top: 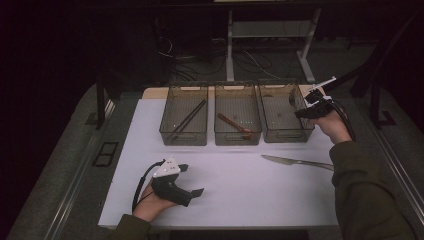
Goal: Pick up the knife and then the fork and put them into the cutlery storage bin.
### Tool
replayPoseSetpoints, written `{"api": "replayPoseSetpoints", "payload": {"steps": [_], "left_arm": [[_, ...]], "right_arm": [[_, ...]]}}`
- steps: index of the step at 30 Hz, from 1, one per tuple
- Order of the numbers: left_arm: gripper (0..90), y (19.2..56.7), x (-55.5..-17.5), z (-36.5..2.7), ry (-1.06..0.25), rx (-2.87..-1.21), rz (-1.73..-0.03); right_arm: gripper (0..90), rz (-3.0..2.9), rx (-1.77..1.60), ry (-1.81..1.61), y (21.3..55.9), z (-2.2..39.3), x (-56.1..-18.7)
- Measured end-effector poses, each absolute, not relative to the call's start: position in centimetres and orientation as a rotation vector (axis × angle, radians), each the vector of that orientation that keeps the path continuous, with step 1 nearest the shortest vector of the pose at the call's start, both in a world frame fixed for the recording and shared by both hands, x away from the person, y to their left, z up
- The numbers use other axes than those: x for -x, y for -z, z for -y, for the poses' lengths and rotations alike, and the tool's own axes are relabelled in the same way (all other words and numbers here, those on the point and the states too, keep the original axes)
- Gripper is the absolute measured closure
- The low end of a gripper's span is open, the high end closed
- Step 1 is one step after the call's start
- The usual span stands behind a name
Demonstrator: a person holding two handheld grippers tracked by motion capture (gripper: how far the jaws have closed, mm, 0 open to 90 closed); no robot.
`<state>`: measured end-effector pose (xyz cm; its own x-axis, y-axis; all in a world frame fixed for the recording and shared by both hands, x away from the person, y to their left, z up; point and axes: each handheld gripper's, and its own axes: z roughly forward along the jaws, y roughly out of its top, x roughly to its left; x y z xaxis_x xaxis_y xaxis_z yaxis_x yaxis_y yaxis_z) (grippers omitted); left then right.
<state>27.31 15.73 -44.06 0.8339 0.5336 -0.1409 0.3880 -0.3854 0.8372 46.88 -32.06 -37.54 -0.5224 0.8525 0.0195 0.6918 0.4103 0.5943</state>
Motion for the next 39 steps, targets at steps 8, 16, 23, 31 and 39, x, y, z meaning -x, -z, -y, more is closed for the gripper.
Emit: {"api": "replayPoseSetpoints", "payload": {"steps": [8,16,23,31,39], "left_arm": [[0.0,44.1,-27.3,-15.7,-0.186,-2.022,-0.679],[0.0,44.1,-27.2,-15.7,-0.181,-2.028,-0.677],[0.0,44.1,-27.2,-15.7,-0.18,-2.031,-0.679],[0.0,44.1,-27.2,-15.7,-0.179,-2.032,-0.681],[0.0,44.1,-27.2,-15.7,-0.18,-2.032,-0.682]], "right_arm": [[82.5,-2.397,-1.347,-0.786,38.3,31.3,-47.5],[60.1,-2.366,-1.4,-0.852,38.4,31.4,-47.4],[50.3,-2.331,-1.374,-0.987,37.0,31.9,-46.0],[47.9,-2.323,-1.323,-1.156,35.2,32.4,-42.1],[54.8,-2.323,-1.26,-1.168,35.6,32.7,-38.6]]}}
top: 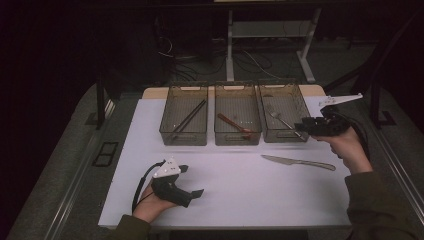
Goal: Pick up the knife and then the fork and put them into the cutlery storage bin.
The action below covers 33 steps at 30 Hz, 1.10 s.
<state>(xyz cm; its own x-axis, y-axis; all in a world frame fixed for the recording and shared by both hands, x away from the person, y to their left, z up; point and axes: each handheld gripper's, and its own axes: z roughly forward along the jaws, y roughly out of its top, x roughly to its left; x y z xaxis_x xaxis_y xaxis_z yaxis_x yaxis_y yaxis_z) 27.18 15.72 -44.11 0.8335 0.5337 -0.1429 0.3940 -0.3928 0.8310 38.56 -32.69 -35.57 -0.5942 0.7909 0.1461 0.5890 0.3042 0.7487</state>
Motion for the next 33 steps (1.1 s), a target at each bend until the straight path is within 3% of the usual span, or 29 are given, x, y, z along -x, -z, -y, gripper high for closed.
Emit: {"api": "replayPoseSetpoints", "payload": {"steps": [18,33], "left_arm": [[0.0,44.0,-27.1,-15.8,-0.188,-2.03,-0.687],[0.0,44.1,-27.1,-15.8,-0.186,-2.031,-0.687]], "right_arm": [[88.5,-2.346,-1.285,-1.108,38.1,35.3,-34.9],[88.8,-2.416,-1.343,-0.883,41.4,37.0,-33.8]]}}
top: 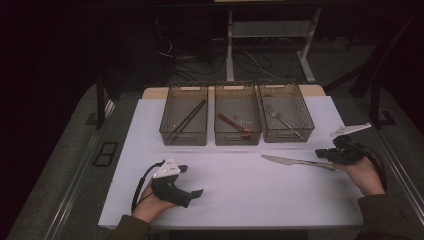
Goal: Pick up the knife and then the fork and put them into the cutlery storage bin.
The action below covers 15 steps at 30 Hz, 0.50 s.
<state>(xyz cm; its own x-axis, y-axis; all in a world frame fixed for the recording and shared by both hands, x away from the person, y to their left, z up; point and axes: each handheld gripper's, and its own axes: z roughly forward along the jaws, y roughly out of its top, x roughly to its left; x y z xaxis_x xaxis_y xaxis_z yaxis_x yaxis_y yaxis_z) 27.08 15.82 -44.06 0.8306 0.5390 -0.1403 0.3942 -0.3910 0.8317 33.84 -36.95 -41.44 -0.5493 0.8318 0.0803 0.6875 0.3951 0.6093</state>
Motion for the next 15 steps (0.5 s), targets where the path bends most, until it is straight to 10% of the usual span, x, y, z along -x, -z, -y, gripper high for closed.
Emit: {"api": "replayPoseSetpoints", "payload": {"steps": [15], "left_arm": [[0.0,44.2,-27.1,-15.8,-0.182,-2.034,-0.688]], "right_arm": [[88.9,-2.462,-1.378,-0.73,43.7,37.2,-34.7]]}}
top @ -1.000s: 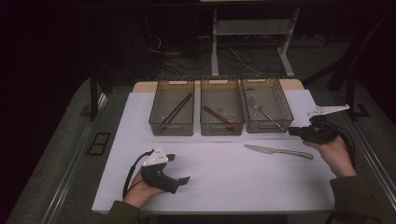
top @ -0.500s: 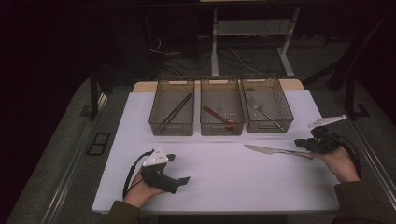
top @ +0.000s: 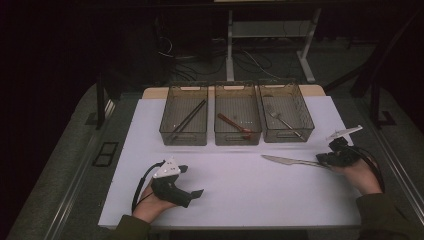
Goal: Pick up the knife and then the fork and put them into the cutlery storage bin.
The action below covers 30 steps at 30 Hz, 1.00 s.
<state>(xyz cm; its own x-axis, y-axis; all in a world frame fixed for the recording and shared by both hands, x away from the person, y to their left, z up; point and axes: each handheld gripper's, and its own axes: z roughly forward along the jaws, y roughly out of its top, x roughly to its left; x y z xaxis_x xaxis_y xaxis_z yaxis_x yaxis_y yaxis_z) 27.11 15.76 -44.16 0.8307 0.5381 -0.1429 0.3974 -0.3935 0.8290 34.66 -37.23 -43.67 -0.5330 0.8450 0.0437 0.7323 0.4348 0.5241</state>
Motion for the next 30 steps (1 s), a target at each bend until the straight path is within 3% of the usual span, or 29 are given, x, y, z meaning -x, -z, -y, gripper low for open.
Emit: {"api": "replayPoseSetpoints", "payload": {"steps": [20,30], "left_arm": [[0.0,44.1,-27.1,-15.8,-0.183,-2.033,-0.688],[0.0,44.2,-27.1,-15.7,-0.18,-2.036,-0.696]], "right_arm": [[88.8,-2.579,-1.286,-0.724,42.8,36.2,-32.5],[71.2,-2.734,-1.102,-0.553,40.8,33.9,-34.0]]}}
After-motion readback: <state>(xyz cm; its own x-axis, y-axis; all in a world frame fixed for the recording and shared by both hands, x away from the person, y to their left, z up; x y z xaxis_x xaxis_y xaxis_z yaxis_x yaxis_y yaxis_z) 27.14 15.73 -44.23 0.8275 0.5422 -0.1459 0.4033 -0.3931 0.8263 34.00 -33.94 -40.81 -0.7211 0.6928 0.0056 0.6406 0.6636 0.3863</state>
